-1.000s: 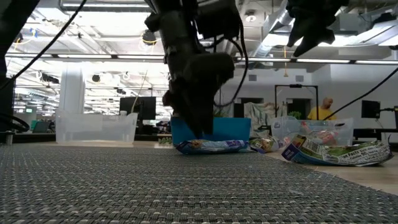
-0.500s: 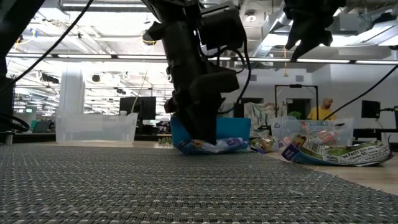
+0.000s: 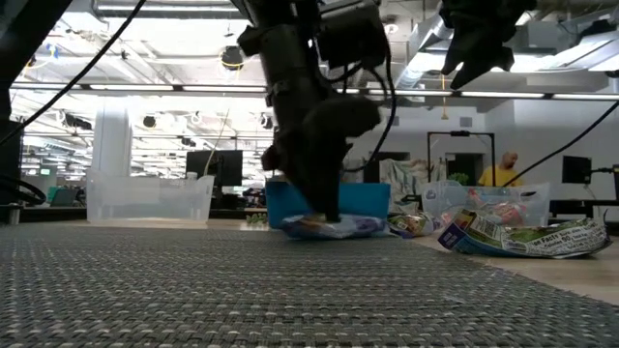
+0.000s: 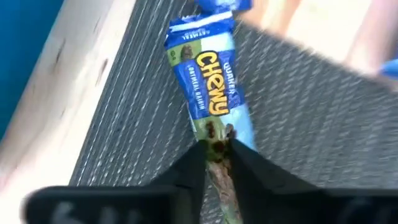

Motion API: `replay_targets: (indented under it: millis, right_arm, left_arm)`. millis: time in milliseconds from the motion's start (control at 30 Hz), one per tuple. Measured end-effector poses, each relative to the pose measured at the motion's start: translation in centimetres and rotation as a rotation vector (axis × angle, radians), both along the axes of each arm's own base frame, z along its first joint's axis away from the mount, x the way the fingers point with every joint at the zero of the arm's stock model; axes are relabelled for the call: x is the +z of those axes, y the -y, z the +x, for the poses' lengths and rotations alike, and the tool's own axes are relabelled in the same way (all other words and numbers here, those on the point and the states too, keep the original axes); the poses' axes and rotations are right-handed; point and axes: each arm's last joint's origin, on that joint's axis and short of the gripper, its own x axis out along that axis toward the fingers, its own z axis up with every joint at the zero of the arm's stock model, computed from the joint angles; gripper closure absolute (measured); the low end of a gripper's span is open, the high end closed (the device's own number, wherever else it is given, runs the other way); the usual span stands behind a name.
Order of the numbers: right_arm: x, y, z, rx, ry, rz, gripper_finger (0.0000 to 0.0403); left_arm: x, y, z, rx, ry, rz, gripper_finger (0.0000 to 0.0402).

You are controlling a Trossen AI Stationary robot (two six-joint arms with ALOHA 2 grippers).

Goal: Pick and place Granola Bars by type
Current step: Put the blue granola bar into the left transparent bin

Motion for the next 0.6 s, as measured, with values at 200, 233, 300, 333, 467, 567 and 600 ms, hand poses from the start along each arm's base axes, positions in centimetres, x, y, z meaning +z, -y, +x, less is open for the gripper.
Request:
replay_targets:
  millis: [200, 233, 300, 333, 467, 567, 600]
  right_arm:
    - [0.1, 0.0, 0.1, 0.000, 0.012, -0.002, 0.0210]
    - [0.1, 0.0, 0.1, 0.001, 0.012, -0.002, 0.0211]
    - [0.1, 0.0, 0.1, 0.001, 0.013, -0.003, 0.0214]
    - [0.1, 0.0, 0.1, 0.001, 0.014, -0.003, 0.0215]
    - [0.1, 0.0, 0.1, 0.003, 0.014, -0.004, 0.0220]
    - [0.1, 0.0, 0.1, 0.017, 0.012, -0.016, 0.0223]
    - [0.1, 0.0, 0.1, 0.021, 0.012, -0.019, 0.0224]
  left_arm:
    - [2.6, -0.1, 0.8, -0.019, 0.020, -0.020, 0.0396]
    - [3.1, -0.2, 0.9, -0.018, 0.014, -0.026, 0.0398]
    - [4.1, -0.5, 0.9, -0.020, 0.001, -0.027, 0.0400]
    - [4.5, -0.7, 0.9, -0.022, -0.002, -0.026, 0.0401]
    - [6.2, -1.5, 0.6, -0.006, -0.065, 0.001, 0.0401]
    - [7.6, -2.3, 0.2, 0.009, -0.106, 0.025, 0.0401]
    - [8.1, -2.5, -0.2, 0.008, -0.128, 0.035, 0.0401]
